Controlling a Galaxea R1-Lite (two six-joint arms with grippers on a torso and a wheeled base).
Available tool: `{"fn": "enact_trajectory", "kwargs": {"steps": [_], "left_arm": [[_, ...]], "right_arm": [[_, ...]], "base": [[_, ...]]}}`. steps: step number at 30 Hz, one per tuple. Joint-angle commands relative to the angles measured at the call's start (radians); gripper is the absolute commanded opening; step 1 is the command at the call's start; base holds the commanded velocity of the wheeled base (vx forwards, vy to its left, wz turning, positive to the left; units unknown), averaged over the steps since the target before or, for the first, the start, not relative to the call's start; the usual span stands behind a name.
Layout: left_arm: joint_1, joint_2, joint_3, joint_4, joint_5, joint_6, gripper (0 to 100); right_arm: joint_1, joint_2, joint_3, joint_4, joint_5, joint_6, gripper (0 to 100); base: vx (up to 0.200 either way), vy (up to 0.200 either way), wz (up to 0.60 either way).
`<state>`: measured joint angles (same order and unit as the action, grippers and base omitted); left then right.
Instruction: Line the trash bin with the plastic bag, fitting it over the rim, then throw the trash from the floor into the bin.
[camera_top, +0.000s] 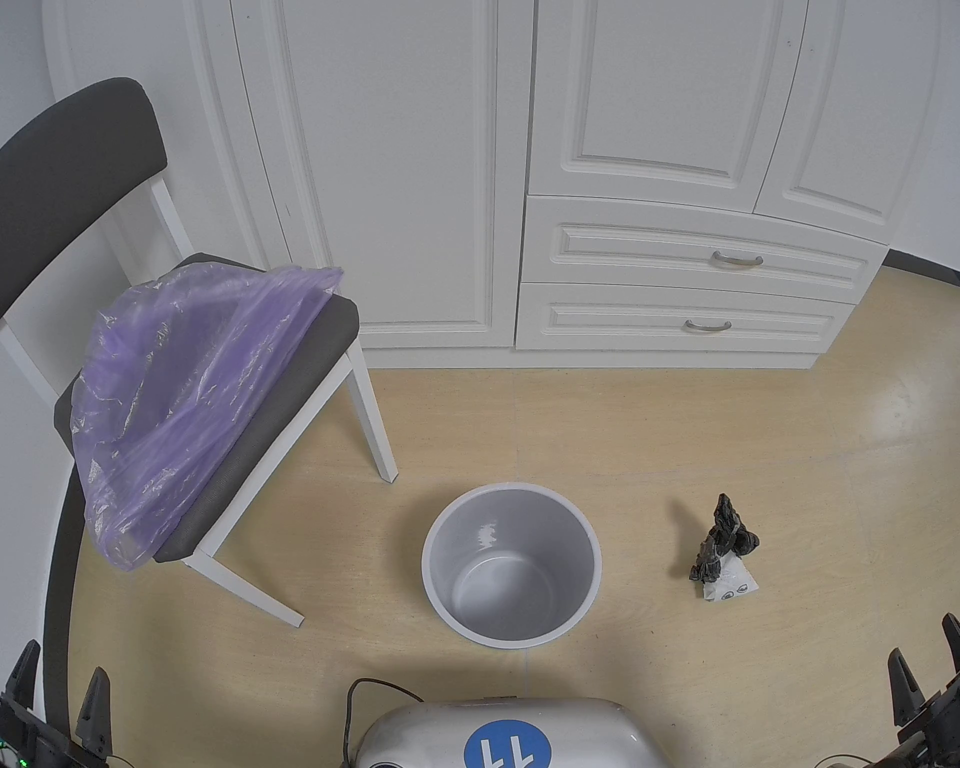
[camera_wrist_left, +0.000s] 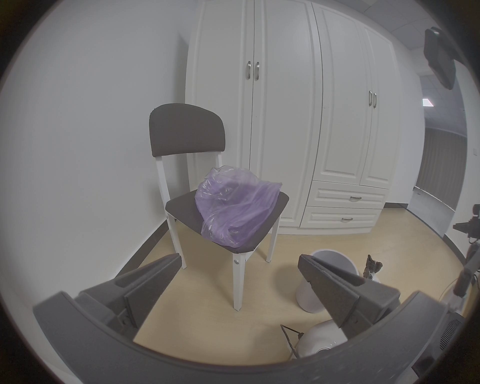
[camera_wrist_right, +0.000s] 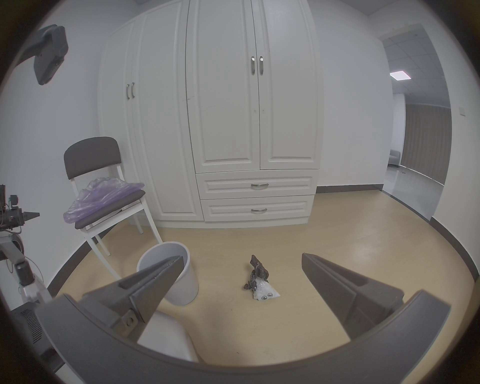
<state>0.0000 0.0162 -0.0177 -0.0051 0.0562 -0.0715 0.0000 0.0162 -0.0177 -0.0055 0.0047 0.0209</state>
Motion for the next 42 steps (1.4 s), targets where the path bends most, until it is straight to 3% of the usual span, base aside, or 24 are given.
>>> {"fn": "enact_trajectory", "kwargs": {"steps": [1,16,21,27,35,38,40,42], "left_arm": [[0.000,-0.016,0.018,-0.001,0.002,-0.002,100],[0.002,-0.016,0.018,-0.009,-0.027,0.070,100],[0.000,-0.016,0.018,-0.015,-0.093,0.142,100],[0.000,-0.016,0.018,-0.018,-0.090,0.119,100],[0.000,-0.016,0.018,-0.036,-0.088,0.110,100],[-0.005,-0.007,-0.120,-0.098,-0.082,-0.011,100],[-0.017,0.028,-0.223,-0.070,-0.085,-0.034,100],[-0.061,0.074,-0.324,-0.003,-0.078,0.062,100]], "right_arm": [[0.000,-0.016,0.016,-0.002,-0.012,-0.001,100],[-0.002,-0.015,0.016,0.001,0.014,-0.053,100],[0.000,-0.015,0.016,-0.001,0.018,-0.070,100],[0.000,-0.016,0.016,-0.002,-0.002,-0.012,100],[0.000,-0.016,-0.021,-0.057,0.000,-0.007,100],[0.002,-0.016,-0.137,-0.113,0.031,0.060,100],[0.002,-0.016,-0.163,-0.100,0.028,0.070,100],[0.000,-0.015,-0.179,-0.077,0.024,0.062,100]], "base": [[0.000,0.000,0.00],[0.000,0.000,0.00],[0.000,0.000,0.00],[0.000,0.000,0.00],[0.000,0.000,0.00],[0.000,0.000,0.00],[0.000,0.000,0.00],[0.000,0.000,0.00]]}}
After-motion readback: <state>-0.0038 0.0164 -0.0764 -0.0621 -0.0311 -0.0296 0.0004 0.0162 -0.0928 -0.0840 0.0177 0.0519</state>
